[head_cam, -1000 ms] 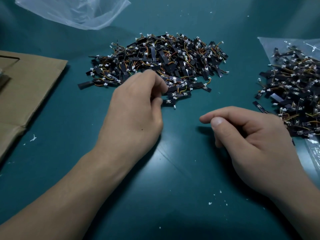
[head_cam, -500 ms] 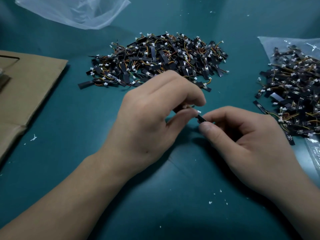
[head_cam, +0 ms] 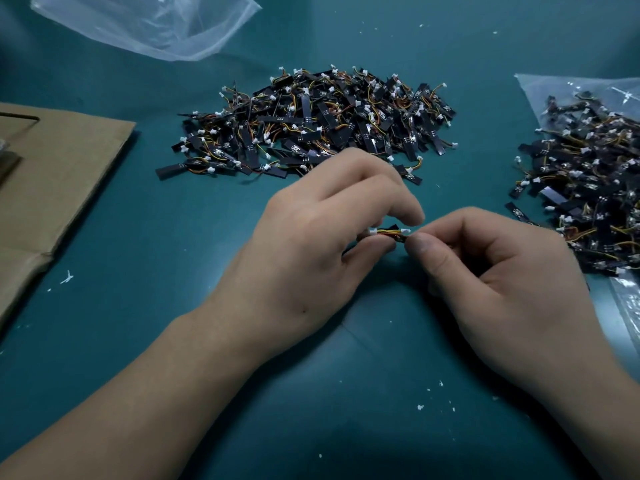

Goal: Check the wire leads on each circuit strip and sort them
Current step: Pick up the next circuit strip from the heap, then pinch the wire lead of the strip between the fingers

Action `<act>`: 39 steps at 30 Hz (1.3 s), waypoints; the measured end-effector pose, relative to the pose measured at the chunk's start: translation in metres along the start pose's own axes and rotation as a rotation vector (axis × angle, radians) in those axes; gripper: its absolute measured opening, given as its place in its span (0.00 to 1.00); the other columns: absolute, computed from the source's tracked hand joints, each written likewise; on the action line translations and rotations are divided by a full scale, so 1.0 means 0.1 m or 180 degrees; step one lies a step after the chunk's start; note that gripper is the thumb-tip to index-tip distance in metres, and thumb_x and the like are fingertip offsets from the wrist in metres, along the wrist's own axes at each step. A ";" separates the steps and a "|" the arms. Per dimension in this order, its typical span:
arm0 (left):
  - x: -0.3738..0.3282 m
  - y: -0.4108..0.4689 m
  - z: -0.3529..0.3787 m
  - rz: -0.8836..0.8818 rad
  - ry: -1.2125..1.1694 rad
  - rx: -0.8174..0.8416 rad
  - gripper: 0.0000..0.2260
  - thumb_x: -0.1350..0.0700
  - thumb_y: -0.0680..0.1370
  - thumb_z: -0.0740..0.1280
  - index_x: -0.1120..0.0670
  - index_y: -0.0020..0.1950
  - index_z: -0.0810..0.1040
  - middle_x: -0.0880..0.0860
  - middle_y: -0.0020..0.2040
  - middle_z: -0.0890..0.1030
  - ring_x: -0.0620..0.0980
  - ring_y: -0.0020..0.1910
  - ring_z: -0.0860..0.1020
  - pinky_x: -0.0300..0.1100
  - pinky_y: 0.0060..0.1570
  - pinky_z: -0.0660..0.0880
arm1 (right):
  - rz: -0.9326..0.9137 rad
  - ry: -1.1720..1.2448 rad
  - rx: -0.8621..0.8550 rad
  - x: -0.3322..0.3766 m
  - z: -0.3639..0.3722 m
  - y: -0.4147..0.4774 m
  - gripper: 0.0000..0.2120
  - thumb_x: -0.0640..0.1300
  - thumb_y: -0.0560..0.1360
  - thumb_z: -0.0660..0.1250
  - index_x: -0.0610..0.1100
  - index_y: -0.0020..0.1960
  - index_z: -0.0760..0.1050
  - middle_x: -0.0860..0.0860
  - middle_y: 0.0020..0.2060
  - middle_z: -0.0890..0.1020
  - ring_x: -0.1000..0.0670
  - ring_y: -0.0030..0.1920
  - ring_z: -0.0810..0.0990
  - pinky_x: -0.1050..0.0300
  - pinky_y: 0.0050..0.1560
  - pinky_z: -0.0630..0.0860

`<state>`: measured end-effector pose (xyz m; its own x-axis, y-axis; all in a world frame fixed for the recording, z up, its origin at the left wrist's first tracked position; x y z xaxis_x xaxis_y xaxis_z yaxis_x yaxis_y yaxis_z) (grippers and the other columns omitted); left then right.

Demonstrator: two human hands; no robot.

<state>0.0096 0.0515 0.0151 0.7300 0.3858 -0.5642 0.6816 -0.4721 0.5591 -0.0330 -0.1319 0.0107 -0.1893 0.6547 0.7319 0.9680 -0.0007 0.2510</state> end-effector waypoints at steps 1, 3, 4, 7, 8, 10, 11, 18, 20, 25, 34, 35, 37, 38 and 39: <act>0.00 0.00 0.00 0.0003 0.0009 0.0027 0.11 0.71 0.75 0.74 0.59 0.53 0.83 0.54 0.55 0.79 0.40 0.50 0.75 0.41 0.52 0.76 | 0.0010 0.0002 -0.0020 0.00 0.00 0.00 0.08 0.55 0.78 0.69 0.55 0.42 0.81 0.54 0.31 0.81 0.50 0.30 0.78 0.57 0.33 0.73; -0.02 0.01 0.01 0.0020 0.0105 0.0006 0.12 0.72 0.74 0.72 0.59 0.54 0.83 0.54 0.55 0.79 0.41 0.51 0.75 0.40 0.53 0.76 | 0.0000 -0.0044 -0.0023 0.00 0.01 0.00 0.08 0.55 0.78 0.69 0.54 0.41 0.80 0.54 0.31 0.81 0.50 0.30 0.78 0.57 0.33 0.73; -0.04 0.01 0.02 0.0040 0.0200 -0.0054 0.12 0.72 0.75 0.70 0.59 0.53 0.84 0.54 0.55 0.80 0.44 0.52 0.77 0.41 0.52 0.76 | -0.0003 -0.0059 -0.0021 0.00 0.01 0.00 0.09 0.55 0.78 0.69 0.54 0.41 0.80 0.54 0.31 0.81 0.50 0.29 0.77 0.57 0.32 0.72; -0.06 0.01 0.00 0.0005 0.0553 -0.0336 0.13 0.70 0.78 0.63 0.58 0.53 0.85 0.54 0.55 0.81 0.54 0.53 0.80 0.48 0.51 0.76 | 0.0044 -0.0026 -0.0050 0.00 0.00 0.00 0.12 0.56 0.79 0.68 0.52 0.39 0.78 0.52 0.29 0.80 0.49 0.28 0.75 0.58 0.30 0.70; -0.04 0.01 -0.03 -0.0079 0.0642 -0.0409 0.14 0.70 0.78 0.62 0.57 0.53 0.85 0.53 0.55 0.81 0.55 0.53 0.79 0.48 0.52 0.76 | 0.0058 0.0004 -0.0059 -0.01 0.00 0.00 0.12 0.56 0.79 0.67 0.52 0.40 0.78 0.52 0.29 0.80 0.49 0.28 0.74 0.57 0.29 0.70; 0.01 0.01 -0.09 -0.0279 0.0824 -0.0468 0.16 0.70 0.75 0.62 0.56 0.53 0.85 0.52 0.56 0.81 0.55 0.55 0.78 0.47 0.55 0.74 | 0.0054 0.0060 -0.0052 -0.02 0.00 0.00 0.11 0.56 0.79 0.68 0.53 0.40 0.78 0.52 0.29 0.80 0.49 0.28 0.74 0.58 0.29 0.70; 0.03 0.01 -0.10 -0.0370 0.0919 -0.0446 0.18 0.71 0.73 0.63 0.55 0.54 0.85 0.51 0.58 0.81 0.55 0.57 0.77 0.48 0.58 0.73 | 0.0047 0.0090 -0.0041 -0.02 0.00 0.00 0.10 0.56 0.79 0.68 0.54 0.41 0.79 0.52 0.29 0.80 0.49 0.28 0.75 0.58 0.29 0.70; -0.08 -0.01 -0.08 -0.0447 0.0765 -0.0215 0.08 0.52 0.80 0.64 0.46 0.53 0.84 0.39 0.47 0.83 0.46 0.51 0.79 0.52 0.56 0.61 | -0.0087 0.0469 -0.0022 -0.02 -0.01 0.00 0.07 0.52 0.79 0.69 0.54 0.43 0.80 0.54 0.29 0.81 0.55 0.27 0.76 0.68 0.30 0.69; -0.10 -0.02 -0.04 -0.0347 0.0709 0.0011 0.08 0.48 0.81 0.64 0.46 0.49 0.83 0.40 0.42 0.83 0.46 0.46 0.78 0.52 0.54 0.61 | -0.0178 0.0493 -0.0033 -0.01 -0.02 0.00 0.07 0.51 0.80 0.70 0.54 0.43 0.80 0.54 0.30 0.81 0.57 0.28 0.77 0.71 0.31 0.69; -0.09 -0.01 -0.03 -0.0331 0.0507 0.0187 0.05 0.46 0.77 0.71 0.46 0.47 0.80 0.38 0.41 0.80 0.43 0.44 0.77 0.51 0.53 0.62 | -0.0272 0.0504 0.0005 -0.01 -0.02 0.00 0.06 0.51 0.80 0.69 0.54 0.44 0.81 0.55 0.31 0.81 0.56 0.28 0.77 0.71 0.32 0.69; -0.08 -0.01 -0.06 -0.0476 0.0129 0.0116 0.05 0.48 0.78 0.70 0.48 0.47 0.80 0.38 0.41 0.79 0.39 0.43 0.77 0.48 0.56 0.66 | -0.0384 0.0407 0.0187 -0.01 -0.01 0.00 0.09 0.52 0.82 0.64 0.53 0.46 0.81 0.55 0.32 0.81 0.56 0.30 0.77 0.71 0.33 0.68; -0.09 -0.01 -0.06 -0.0467 0.0073 0.0168 0.06 0.47 0.79 0.67 0.48 0.47 0.80 0.39 0.41 0.79 0.40 0.44 0.77 0.49 0.56 0.65 | -0.0398 0.0370 0.0179 0.00 -0.01 0.00 0.09 0.52 0.81 0.64 0.53 0.45 0.81 0.55 0.32 0.81 0.56 0.31 0.78 0.71 0.34 0.68; -0.08 -0.01 -0.06 -0.0472 0.0048 0.0173 0.08 0.49 0.81 0.63 0.48 0.46 0.80 0.41 0.40 0.80 0.42 0.42 0.77 0.51 0.55 0.66 | -0.0416 0.0326 0.0192 0.00 -0.01 0.00 0.09 0.51 0.82 0.65 0.52 0.46 0.82 0.55 0.33 0.82 0.55 0.32 0.79 0.70 0.34 0.70; -0.08 -0.01 -0.06 -0.0483 0.0086 0.0137 0.08 0.51 0.81 0.64 0.48 0.45 0.80 0.42 0.39 0.80 0.42 0.41 0.77 0.52 0.55 0.67 | -0.0417 0.0312 0.0207 0.00 -0.01 0.00 0.08 0.50 0.82 0.66 0.52 0.46 0.82 0.55 0.33 0.82 0.55 0.32 0.80 0.68 0.34 0.71; -0.07 0.00 -0.05 -0.0492 0.0131 0.0100 0.07 0.52 0.81 0.65 0.48 0.44 0.80 0.42 0.38 0.80 0.42 0.40 0.77 0.52 0.55 0.68 | -0.0410 0.0300 0.0215 -0.01 0.00 -0.01 0.08 0.49 0.82 0.67 0.52 0.47 0.82 0.55 0.32 0.82 0.54 0.32 0.80 0.66 0.33 0.72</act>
<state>0.0042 0.0531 0.0224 0.6185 0.4877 -0.6161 0.7844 -0.4289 0.4481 -0.0334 -0.1326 0.0103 -0.3241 0.5722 0.7534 0.9430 0.1314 0.3058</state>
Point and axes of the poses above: each hand's wrist, its own y-axis towards the middle knuckle, its own z-axis out of the palm, x = y × z, the point moved 3 cm from there along y, towards the middle knuckle
